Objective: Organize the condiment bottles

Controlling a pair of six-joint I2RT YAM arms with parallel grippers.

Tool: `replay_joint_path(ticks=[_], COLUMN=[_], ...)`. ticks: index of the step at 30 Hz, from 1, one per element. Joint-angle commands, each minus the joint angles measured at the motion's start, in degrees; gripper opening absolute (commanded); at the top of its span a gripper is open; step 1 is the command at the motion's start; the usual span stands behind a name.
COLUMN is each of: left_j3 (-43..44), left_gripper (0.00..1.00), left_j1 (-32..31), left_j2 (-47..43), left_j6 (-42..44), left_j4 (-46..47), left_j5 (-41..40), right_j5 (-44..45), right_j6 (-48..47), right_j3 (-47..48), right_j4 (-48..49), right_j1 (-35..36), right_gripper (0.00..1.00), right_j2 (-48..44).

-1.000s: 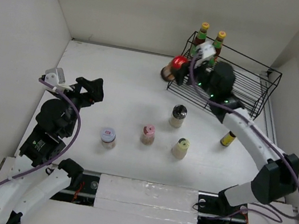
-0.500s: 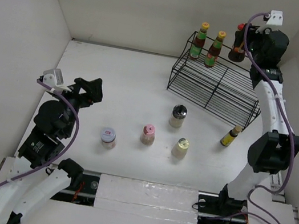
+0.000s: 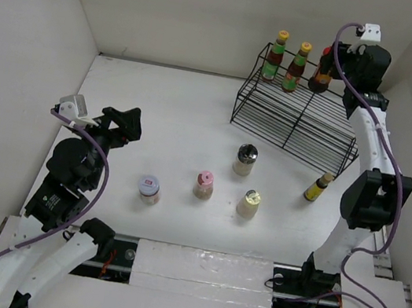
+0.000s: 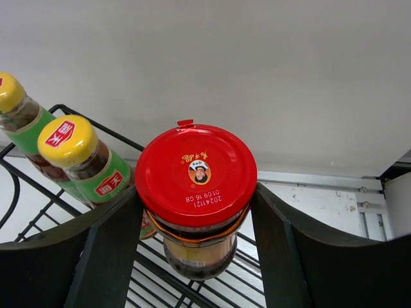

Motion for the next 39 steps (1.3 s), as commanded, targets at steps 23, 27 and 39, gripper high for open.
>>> replay_joint_path(ticks=[23,27,39], left_j3=[-0.02,-0.02,-0.02], left_gripper=[0.84,0.84,0.56], left_j1=[-0.06,-0.06,-0.06], left_j2=[0.61,0.61,1.66], left_j6=[0.58,0.58,0.58], left_j4=[1.94,1.94,1.94], left_j5=[0.89,0.89,0.98], right_j5=[6.59,8.71,6.08], right_j6=[-0.28,-0.28,3.50], right_j3=[-13.73,-21.53,-56.70], right_j4=[13.87,13.87,14.14], right_j1=[3.95,8.69,28.30], right_gripper=[0.89,0.86,0.74], right_j2=[-12.88,-20.96,-36.10])
